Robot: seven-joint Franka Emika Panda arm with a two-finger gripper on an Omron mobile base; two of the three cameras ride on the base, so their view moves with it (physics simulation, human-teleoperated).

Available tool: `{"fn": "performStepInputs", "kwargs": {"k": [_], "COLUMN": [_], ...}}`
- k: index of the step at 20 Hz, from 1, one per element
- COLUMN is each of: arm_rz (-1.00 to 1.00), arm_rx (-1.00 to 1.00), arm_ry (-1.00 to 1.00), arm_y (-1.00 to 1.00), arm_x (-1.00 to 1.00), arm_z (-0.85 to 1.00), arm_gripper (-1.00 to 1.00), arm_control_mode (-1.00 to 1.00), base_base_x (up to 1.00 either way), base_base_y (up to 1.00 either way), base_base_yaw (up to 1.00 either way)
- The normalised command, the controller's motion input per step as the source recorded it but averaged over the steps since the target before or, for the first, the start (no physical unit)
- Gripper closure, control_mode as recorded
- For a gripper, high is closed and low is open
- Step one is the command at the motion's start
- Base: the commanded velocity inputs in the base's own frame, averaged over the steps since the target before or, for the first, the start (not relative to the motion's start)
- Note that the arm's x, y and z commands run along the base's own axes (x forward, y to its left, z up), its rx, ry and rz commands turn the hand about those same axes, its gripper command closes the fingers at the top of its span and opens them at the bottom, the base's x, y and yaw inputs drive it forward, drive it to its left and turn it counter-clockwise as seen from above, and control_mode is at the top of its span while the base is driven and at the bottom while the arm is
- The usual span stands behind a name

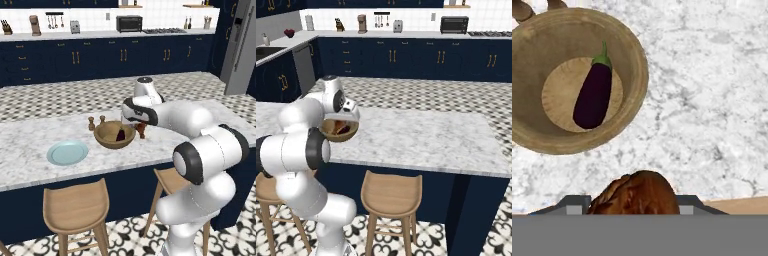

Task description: Pick the chicken drumstick and eggplant from their plates and place them in the bowl. Then put the bowl in the fridge.

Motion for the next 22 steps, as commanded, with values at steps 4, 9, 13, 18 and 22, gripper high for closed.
{"fn": "performStepInputs", "kwargs": {"k": [4,9,13,18,22], "arm_rz": [0.00,0.00,0.00,0.00,0.00], "arm_rx": [0.00,0.00,0.01,0.00,0.01], "arm_ry": [0.00,0.00,0.00,0.00,0.00], "arm_y": [0.66,0.46,0.17,0.00,0.04], "arm_x": [0.84,0.56,0.45,0.26,0.01], "arm_z": [-0.16,-0.16,-0.29,-0.49,-0.49], "arm_gripper": [1.00,1.00,1.00,1.00,1.00], "arm_control_mode": [-1.00,-1.00,-1.00,-1.00,-1.00], "base_base_x": [0.00,0.00,0.00,0.00,0.00], "base_base_y": [0.00,0.00,0.00,0.00,0.00], "base_base_yaw": [0.00,0.00,0.00,0.00,0.00]}}
